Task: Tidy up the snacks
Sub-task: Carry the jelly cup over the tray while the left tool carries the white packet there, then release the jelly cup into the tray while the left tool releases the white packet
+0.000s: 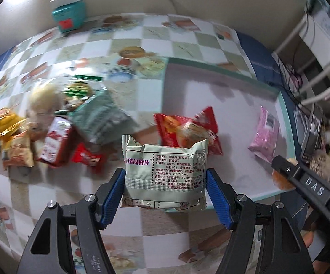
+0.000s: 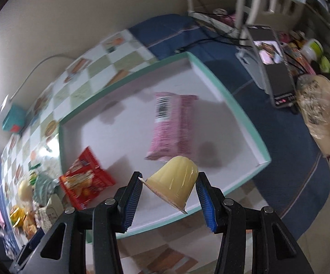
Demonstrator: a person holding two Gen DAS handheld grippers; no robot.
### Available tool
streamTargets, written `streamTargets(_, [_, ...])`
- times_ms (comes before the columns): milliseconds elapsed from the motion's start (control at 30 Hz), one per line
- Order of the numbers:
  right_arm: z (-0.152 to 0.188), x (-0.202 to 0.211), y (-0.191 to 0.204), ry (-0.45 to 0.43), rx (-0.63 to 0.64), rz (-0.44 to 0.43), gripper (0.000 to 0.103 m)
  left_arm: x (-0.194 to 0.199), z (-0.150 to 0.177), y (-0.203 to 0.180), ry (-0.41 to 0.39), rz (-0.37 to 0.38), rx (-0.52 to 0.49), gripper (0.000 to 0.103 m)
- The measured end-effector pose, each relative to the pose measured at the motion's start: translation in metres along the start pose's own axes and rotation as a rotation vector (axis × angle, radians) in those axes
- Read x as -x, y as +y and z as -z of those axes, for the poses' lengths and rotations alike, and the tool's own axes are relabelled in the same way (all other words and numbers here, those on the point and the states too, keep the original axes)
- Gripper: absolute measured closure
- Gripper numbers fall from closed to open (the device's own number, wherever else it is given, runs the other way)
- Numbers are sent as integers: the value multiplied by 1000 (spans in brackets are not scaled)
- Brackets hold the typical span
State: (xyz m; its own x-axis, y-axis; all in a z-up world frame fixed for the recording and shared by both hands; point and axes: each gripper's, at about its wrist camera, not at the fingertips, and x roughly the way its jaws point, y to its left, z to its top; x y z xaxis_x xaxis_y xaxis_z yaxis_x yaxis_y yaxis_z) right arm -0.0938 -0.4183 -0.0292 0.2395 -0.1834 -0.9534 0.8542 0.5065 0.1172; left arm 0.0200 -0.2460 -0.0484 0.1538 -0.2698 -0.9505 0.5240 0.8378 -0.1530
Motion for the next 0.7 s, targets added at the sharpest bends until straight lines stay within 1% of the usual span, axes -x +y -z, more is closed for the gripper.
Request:
streamTargets(167, [-4, -10, -19, 17, -39, 19, 52, -9, 2, -19, -3, 1, -49, 31])
streamTargets(300, [-4, -22, -25, 43, -59, 29, 51, -15, 6, -35, 0, 5, -90, 31])
streamTargets(467, [-3, -27, -26, 53, -60, 30, 51, -19, 10, -43, 1, -3, -122, 31])
streamTargets(700, [-3, -29, -25, 61, -59, 24, 51, -19, 11, -45, 2, -7, -139, 29])
